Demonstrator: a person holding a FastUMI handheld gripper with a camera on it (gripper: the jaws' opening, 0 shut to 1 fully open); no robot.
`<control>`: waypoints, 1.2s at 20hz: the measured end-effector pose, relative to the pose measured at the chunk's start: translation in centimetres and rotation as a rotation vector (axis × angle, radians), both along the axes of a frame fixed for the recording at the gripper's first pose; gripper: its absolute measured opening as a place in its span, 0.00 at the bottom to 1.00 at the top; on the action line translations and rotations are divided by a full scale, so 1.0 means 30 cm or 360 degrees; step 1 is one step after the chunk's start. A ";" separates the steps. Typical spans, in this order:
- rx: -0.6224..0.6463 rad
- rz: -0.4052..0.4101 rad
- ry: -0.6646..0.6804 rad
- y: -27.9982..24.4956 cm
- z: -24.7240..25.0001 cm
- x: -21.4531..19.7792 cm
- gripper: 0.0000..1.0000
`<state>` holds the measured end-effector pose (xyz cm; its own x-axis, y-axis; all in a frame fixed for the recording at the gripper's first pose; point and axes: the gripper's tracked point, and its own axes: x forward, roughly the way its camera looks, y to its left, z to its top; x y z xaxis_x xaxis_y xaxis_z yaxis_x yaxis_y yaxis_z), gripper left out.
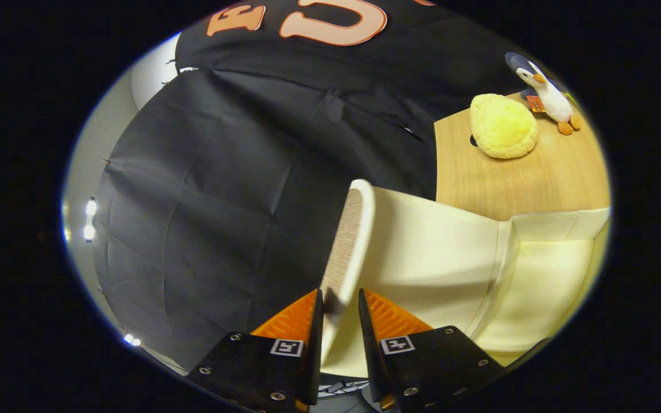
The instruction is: Open the storage box then place both shoes into the box .Put the left shoe in first, then the right shoe, with the right side of both shoes facing outward in a uniform manner.
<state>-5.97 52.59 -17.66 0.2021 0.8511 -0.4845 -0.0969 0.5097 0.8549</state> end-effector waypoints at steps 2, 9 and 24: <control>-0.0045 -0.0013 -0.0046 -0.040 -0.024 0.002 0.51; -0.0238 -0.0140 -0.0208 -0.359 -0.094 0.008 0.86; -0.1013 -0.0421 -0.0419 -1.275 -0.355 -0.114 0.91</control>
